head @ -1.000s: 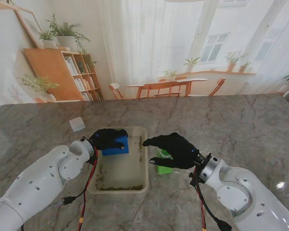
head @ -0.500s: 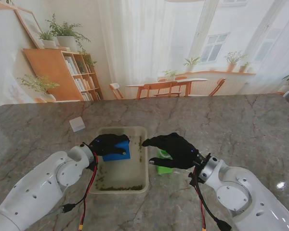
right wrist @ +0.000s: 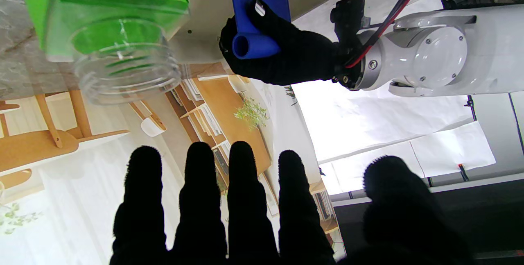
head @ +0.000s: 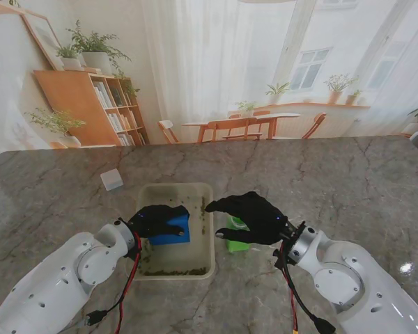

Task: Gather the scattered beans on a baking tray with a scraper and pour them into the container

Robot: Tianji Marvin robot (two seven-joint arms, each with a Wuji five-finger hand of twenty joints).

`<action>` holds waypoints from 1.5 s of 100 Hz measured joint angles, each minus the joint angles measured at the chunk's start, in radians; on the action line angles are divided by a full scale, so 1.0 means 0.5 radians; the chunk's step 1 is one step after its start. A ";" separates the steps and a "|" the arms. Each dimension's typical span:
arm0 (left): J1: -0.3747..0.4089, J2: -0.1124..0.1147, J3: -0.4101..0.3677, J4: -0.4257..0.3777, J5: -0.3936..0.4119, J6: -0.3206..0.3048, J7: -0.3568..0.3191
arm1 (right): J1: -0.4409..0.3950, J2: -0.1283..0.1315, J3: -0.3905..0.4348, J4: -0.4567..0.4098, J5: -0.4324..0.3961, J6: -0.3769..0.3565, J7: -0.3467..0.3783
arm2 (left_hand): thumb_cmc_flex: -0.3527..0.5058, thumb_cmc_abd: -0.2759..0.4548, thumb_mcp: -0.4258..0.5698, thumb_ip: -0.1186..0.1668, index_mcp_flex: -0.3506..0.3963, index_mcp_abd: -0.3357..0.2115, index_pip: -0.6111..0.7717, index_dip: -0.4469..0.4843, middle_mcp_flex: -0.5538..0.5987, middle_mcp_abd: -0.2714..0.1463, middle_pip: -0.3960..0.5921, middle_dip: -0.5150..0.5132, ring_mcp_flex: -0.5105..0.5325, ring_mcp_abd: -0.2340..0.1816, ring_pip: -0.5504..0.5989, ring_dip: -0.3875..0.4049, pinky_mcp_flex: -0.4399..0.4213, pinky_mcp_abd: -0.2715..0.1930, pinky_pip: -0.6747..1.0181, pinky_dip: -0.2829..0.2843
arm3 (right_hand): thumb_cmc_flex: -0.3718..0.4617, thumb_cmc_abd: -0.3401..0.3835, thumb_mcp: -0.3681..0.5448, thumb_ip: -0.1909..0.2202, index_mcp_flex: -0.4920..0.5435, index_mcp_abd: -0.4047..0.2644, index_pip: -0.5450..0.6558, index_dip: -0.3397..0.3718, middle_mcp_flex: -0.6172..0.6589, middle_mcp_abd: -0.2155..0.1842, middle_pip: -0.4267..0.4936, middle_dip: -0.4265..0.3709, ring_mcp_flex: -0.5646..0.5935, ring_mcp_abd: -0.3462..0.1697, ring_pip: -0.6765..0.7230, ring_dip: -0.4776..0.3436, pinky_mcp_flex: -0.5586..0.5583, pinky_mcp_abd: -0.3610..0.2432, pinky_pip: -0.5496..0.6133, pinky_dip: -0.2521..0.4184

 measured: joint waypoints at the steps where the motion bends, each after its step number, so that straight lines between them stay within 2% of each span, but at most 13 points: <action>1: 0.006 0.000 -0.003 -0.005 0.000 0.003 0.000 | 0.000 0.000 0.000 0.000 0.000 0.000 -0.001 | 0.000 0.000 0.000 0.000 0.000 0.000 0.000 0.000 0.000 0.000 0.000 0.000 0.000 0.000 0.000 0.000 0.000 0.000 0.000 0.000 | 0.000 0.000 0.000 0.000 0.000 0.000 0.000 0.000 0.000 0.000 0.000 0.000 0.000 0.000 0.000 0.000 0.000 0.000 0.000 0.000; 39: 0.194 0.000 -0.096 -0.180 0.019 0.081 -0.017 | -0.002 -0.002 -0.004 0.002 -0.018 -0.005 -0.041 | 0.000 -0.001 0.000 0.000 0.000 0.000 0.000 0.000 0.000 0.000 0.000 0.000 0.001 0.000 0.011 0.000 0.015 0.000 0.003 0.000 | 0.000 0.000 0.000 0.000 0.000 0.000 0.000 0.000 0.000 0.000 0.000 0.000 0.000 0.000 0.000 0.000 0.000 0.000 0.000 0.000; 107: 0.398 0.022 -0.202 -0.383 0.058 0.083 -0.124 | -0.022 -0.007 -0.002 -0.001 -0.030 -0.004 -0.075 | -0.013 -0.001 -0.006 -0.001 -0.001 0.027 0.000 0.000 0.000 0.009 0.000 0.000 0.021 -0.003 0.065 0.016 0.053 0.000 0.056 0.000 | 0.000 0.000 0.000 0.000 0.000 0.000 0.000 0.000 0.000 0.000 0.000 0.000 0.000 0.000 0.000 0.000 0.000 0.000 0.000 0.000; 135: 0.437 0.021 -0.214 -0.419 0.216 0.085 -0.020 | -0.033 -0.009 0.005 -0.002 -0.040 0.002 -0.094 | -0.027 -0.001 -0.007 -0.001 -0.001 0.028 0.000 0.000 0.000 0.011 0.000 0.000 0.021 -0.003 0.057 0.016 0.052 0.000 0.056 0.000 | 0.000 0.000 0.000 0.000 0.000 0.000 0.000 0.000 0.000 0.000 0.000 0.000 0.000 0.000 0.000 0.000 0.000 0.000 0.000 0.000; 150: 0.419 0.019 -0.199 -0.416 0.302 0.141 0.073 | -0.037 -0.013 0.006 -0.002 -0.053 0.026 -0.129 | -0.018 -0.002 -0.006 -0.001 0.004 0.023 0.000 0.001 0.000 0.011 0.000 0.000 0.021 -0.003 0.000 0.009 0.050 0.000 0.054 0.000 | 0.000 0.000 0.000 0.000 0.000 0.000 0.000 0.000 0.000 0.000 0.000 0.000 0.000 0.000 0.000 0.000 0.000 0.000 0.000 0.000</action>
